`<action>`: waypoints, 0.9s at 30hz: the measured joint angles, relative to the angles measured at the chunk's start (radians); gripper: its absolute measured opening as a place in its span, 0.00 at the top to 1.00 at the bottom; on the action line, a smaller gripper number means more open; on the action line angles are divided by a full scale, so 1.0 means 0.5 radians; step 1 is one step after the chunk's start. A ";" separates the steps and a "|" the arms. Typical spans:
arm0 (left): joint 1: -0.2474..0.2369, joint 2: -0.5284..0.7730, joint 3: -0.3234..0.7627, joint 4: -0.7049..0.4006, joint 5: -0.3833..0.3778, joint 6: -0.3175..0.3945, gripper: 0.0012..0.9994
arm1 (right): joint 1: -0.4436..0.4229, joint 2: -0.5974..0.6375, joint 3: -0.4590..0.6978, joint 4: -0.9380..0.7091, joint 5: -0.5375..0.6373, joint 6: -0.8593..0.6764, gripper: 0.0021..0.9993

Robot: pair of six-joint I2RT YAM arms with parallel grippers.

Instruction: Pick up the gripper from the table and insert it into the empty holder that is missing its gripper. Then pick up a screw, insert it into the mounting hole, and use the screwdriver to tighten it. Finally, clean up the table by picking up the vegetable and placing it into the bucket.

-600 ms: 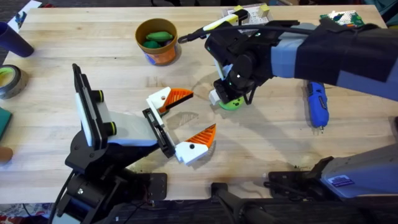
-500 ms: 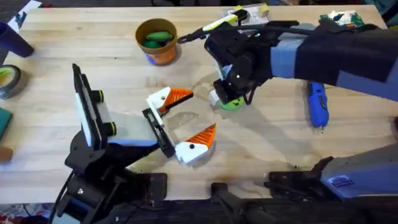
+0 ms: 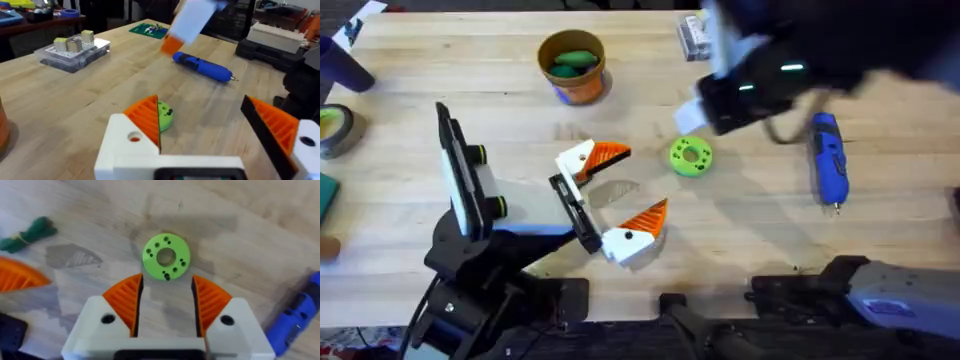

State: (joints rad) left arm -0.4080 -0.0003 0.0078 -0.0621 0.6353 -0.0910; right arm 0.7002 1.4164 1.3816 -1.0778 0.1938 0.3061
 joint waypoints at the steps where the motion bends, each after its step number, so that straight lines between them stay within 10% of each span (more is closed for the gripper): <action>1: 0.000 0.000 0.000 0.000 0.000 0.000 0.01 | 0.000 -0.082 0.003 -0.037 0.016 0.002 0.44; 15: 0.000 0.000 0.000 0.000 0.000 0.000 0.01 | -0.011 -0.971 -0.288 -0.068 0.133 0.167 0.44; 27: 0.000 0.000 0.000 0.000 0.000 0.000 0.01 | -0.011 -0.710 -0.962 0.475 -0.016 0.263 0.44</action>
State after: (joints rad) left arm -0.4080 -0.0002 0.0078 -0.0620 0.6353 -0.0910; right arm 0.6945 1.0616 0.9007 -0.8406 0.1858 0.4374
